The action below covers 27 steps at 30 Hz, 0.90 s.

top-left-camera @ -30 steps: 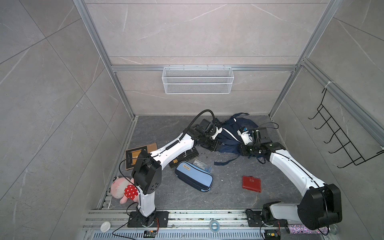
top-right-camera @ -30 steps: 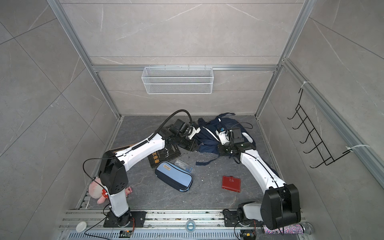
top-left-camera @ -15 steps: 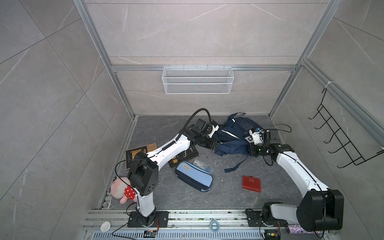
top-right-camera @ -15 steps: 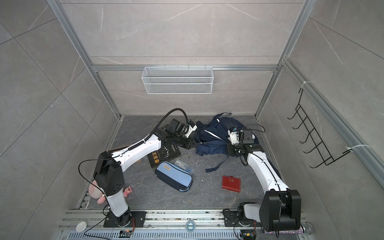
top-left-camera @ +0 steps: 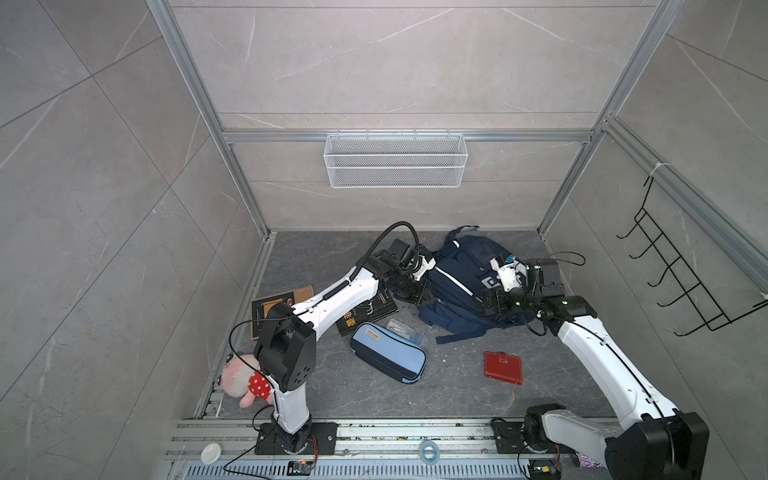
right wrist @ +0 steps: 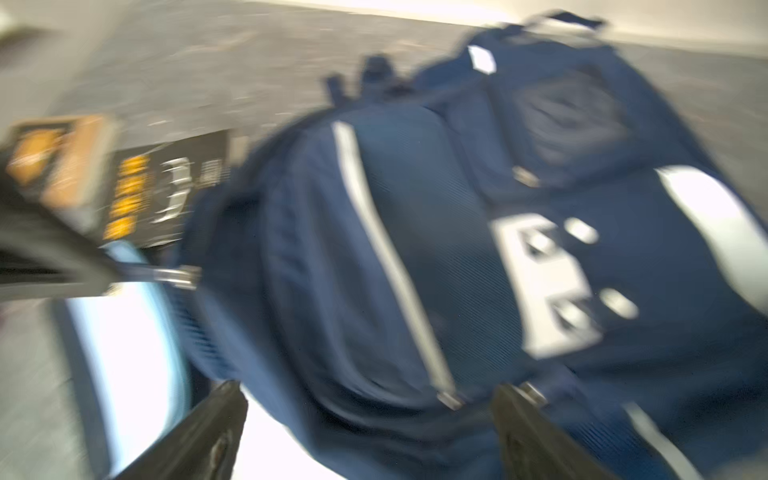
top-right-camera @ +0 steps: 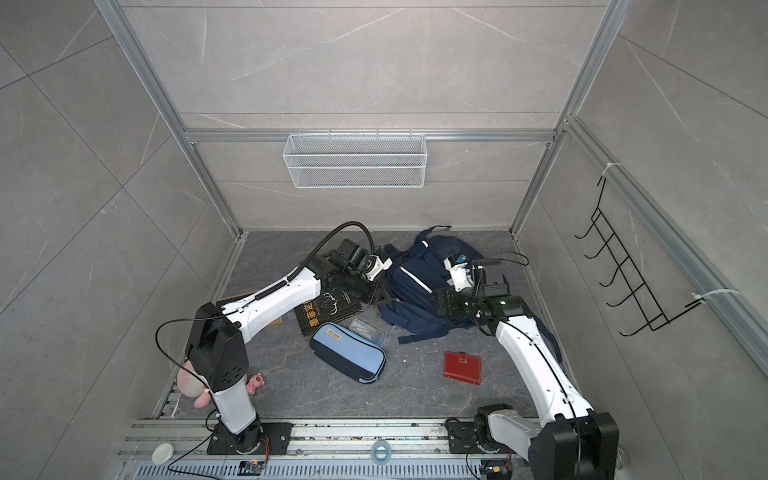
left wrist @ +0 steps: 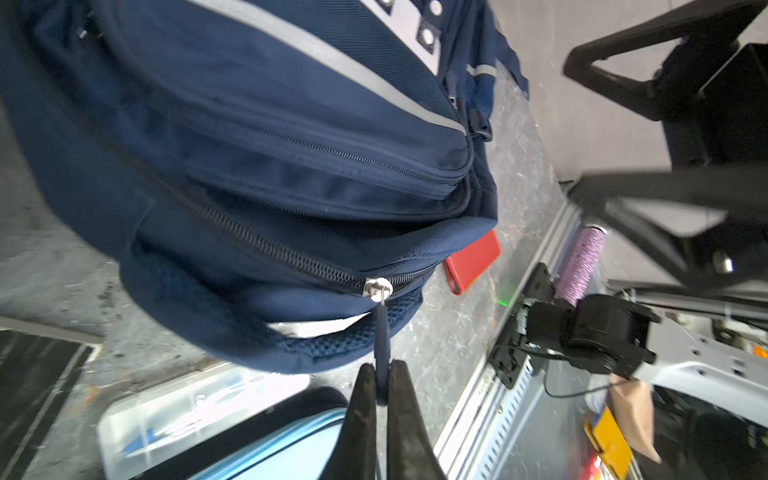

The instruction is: Pack the student bag

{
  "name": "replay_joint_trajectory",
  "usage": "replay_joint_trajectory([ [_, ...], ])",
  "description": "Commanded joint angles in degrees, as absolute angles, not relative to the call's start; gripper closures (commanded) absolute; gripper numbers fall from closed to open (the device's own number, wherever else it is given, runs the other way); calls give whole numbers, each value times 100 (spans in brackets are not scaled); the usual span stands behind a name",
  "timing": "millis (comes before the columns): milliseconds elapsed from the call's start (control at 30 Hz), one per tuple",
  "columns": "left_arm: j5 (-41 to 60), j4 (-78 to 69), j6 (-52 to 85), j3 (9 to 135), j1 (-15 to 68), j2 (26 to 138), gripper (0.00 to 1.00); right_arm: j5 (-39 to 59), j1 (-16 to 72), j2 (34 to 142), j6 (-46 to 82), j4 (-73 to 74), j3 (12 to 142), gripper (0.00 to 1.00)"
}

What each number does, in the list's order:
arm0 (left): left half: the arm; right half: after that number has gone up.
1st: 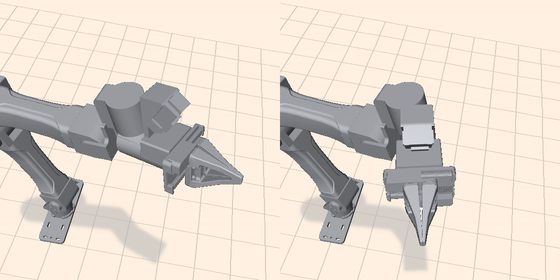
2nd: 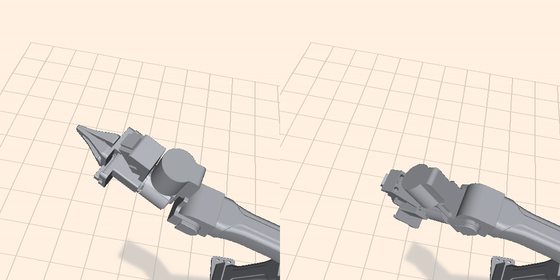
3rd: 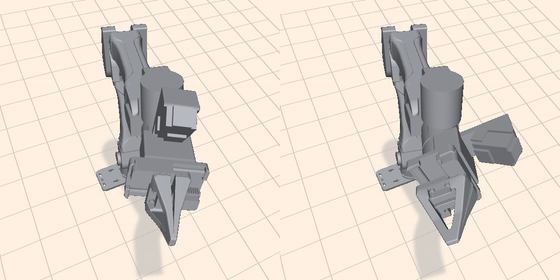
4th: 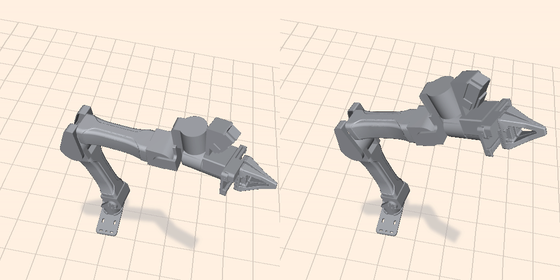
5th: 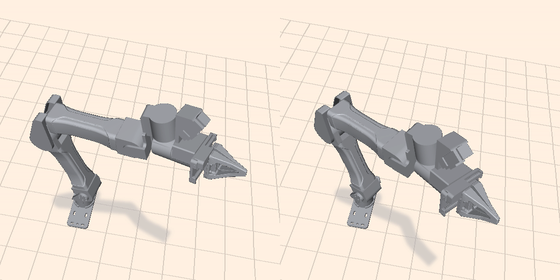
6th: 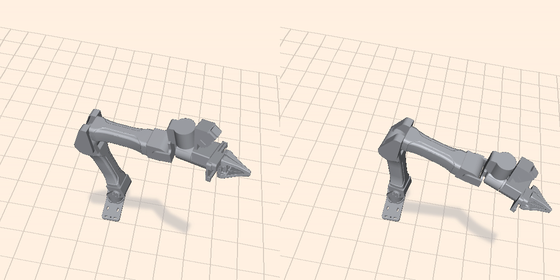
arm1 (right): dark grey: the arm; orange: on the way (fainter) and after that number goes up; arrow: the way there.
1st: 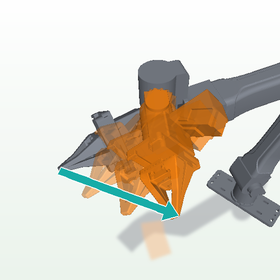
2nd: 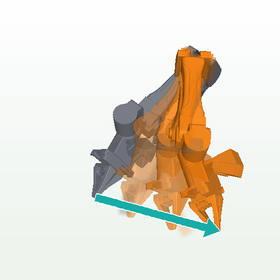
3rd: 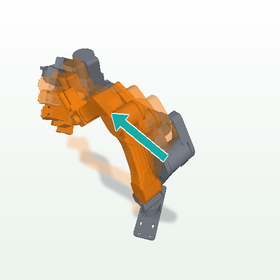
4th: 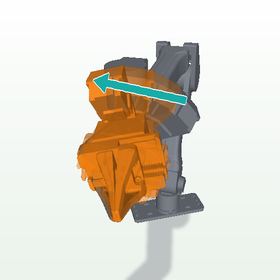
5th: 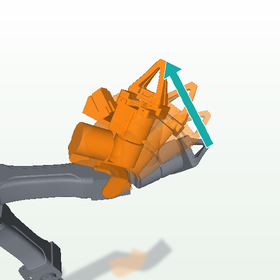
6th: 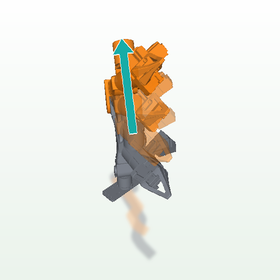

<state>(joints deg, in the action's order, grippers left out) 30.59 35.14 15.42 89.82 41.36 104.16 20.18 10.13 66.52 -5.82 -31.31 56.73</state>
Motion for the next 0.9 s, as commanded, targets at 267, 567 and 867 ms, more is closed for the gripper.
replay_joint_trajectory([
  [267,3591,3310,1654,9336,4175,10193,100,2550,2087,7886,-865,-3226,6112,9],
  [567,3568,3035,1902,9087,4060,10029,100,1923,2178,7993,-1191,-3357,5930,26],
  [867,3309,3155,1954,9004,3905,9952,100,584,2177,7683,-1270,-3183,5752,98],
])
